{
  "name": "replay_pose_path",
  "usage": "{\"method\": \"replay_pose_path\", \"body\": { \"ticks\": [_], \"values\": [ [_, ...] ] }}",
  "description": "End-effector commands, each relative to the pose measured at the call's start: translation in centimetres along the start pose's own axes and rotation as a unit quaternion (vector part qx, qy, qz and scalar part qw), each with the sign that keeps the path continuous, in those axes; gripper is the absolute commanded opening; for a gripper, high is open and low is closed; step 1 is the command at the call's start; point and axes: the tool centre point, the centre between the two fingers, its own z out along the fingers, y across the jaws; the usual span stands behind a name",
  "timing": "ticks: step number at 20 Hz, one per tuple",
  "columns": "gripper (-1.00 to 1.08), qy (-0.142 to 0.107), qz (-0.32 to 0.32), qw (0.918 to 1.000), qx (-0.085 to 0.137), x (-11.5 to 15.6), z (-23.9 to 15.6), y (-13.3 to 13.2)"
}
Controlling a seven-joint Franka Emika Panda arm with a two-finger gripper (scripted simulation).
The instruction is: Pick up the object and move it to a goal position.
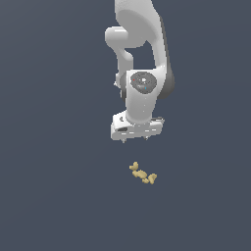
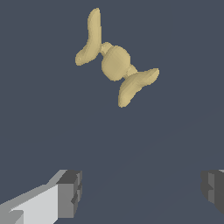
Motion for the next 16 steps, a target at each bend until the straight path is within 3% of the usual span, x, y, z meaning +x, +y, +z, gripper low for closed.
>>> {"method": "replay_pose_path", "body": {
  "ticks": [1, 8, 16],
  "values": [
    [1.0, 0.0, -0.021, 0.9998, -0.001, 0.7, 0.2, -0.1],
    [1.0, 0.002, -0.108, 0.9942, -0.002, 3.3, 1.0, -0.7],
    [1.0, 0.007, -0.224, 0.9745, -0.002, 6.8, 2.2, -1.5]
  ]
}}
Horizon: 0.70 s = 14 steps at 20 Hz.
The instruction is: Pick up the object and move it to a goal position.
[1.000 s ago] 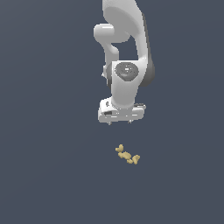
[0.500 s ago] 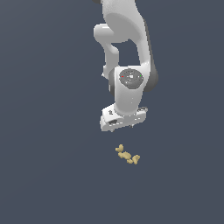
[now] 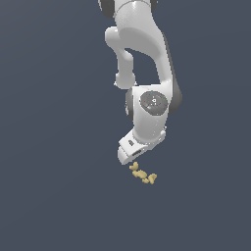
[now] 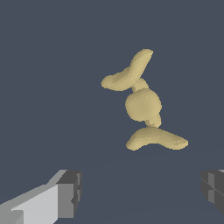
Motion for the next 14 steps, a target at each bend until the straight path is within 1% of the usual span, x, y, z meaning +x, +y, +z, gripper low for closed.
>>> {"method": "replay_pose_path", "body": {
  "ticks": [1, 7, 14],
  "values": [
    [1.0, 0.002, -0.037, 0.9993, 0.0, 1.0, 0.4, 0.2],
    [1.0, 0.006, -0.115, 0.9934, 0.0, 3.1, 1.4, 0.7],
    [1.0, 0.01, -0.171, 0.9853, 0.0, 4.5, 2.1, 1.1]
  ]
}}
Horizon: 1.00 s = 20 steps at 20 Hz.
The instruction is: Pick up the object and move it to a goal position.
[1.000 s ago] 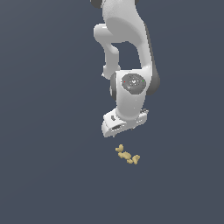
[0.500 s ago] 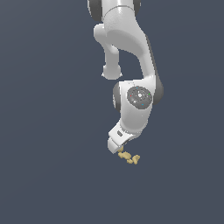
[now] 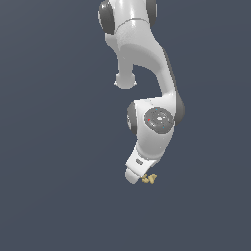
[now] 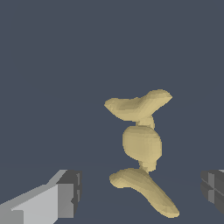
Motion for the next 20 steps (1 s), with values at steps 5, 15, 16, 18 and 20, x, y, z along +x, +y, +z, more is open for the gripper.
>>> {"method": "replay_pose_path", "body": {
  "ticks": [5, 15, 16, 18, 20],
  "values": [
    [1.0, 0.002, -0.03, 0.9995, 0.0, 0.6, 0.4, 0.5],
    [1.0, 0.002, -0.032, 0.9995, 0.0, 0.6, 1.9, 0.5],
    [1.0, 0.002, -0.032, 0.9995, 0.0, 0.6, 2.4, 0.4],
    [1.0, 0.002, -0.033, 0.9995, 0.0, 0.6, 3.7, 0.4],
    [1.0, 0.002, -0.033, 0.9995, 0.0, 0.6, 4.7, 0.4]
  ]
}}
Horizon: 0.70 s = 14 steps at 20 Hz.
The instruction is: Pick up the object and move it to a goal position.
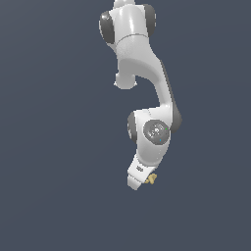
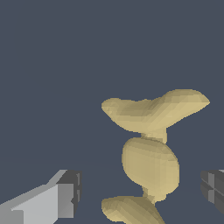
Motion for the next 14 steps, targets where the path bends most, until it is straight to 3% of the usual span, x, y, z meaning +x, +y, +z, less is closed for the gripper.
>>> {"method": "replay_pose_path", "body": {
  "ticks": [1, 8, 9, 14],
  "values": [
    [1.0, 0.0, -0.001, 1.0, 0.0, -0.03, 1.19, -0.02],
    [1.0, 0.0, -0.001, 1.0, 0.0, 0.07, 1.58, 0.1],
    [-1.0, 0.0, -0.001, 1.0, 0.0, 0.07, 1.58, 0.1],
    [-1.0, 0.0, -0.001, 1.0, 0.0, 0.07, 1.58, 0.1]
  ]
}}
